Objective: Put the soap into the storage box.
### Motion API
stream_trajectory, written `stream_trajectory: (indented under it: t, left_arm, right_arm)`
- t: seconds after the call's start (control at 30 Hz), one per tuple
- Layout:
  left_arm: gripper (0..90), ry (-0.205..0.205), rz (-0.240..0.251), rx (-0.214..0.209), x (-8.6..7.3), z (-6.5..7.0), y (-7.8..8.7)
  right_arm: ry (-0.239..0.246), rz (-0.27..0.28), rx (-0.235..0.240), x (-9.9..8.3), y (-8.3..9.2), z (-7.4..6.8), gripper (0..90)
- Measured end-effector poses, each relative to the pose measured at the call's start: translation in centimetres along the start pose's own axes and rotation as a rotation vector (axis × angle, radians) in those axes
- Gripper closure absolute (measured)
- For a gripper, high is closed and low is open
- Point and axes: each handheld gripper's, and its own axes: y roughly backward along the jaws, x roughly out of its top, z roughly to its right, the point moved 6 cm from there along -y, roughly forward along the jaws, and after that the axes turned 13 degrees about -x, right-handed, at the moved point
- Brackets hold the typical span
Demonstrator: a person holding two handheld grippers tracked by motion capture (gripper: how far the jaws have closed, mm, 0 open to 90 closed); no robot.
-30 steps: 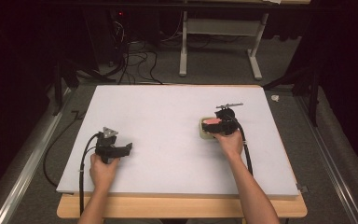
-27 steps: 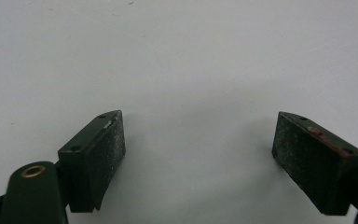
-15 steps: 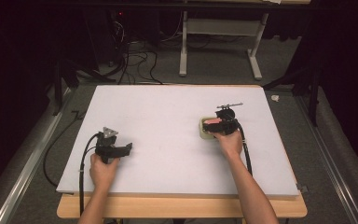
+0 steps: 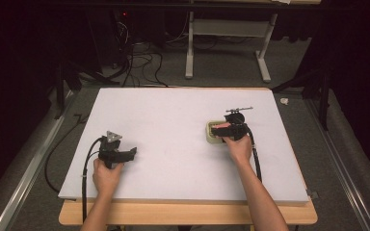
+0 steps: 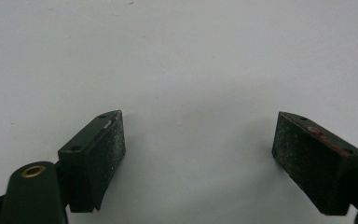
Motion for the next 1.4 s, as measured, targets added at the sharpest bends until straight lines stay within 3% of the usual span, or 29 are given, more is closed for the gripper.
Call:
stream_trajectory:
  t: [0.67,0.8,1.4]
  left_arm:
    - [17.5,-0.001,-0.001,0.001,0.0,0.0,0.0]
    - [17.4,0.0,0.0,0.001,0.0,0.0,0.0]
    - [17.5,0.0,0.0,0.0,0.0,0.0,0.0]
  right_arm:
    - [-0.028,0.037,0.009,-0.2,1.1,0.8,11.8]
    - [-0.037,0.064,0.025,0.0,1.8,1.0,12.4]
    - [0.008,0.145,0.022,0.1,4.3,1.5,13.7]
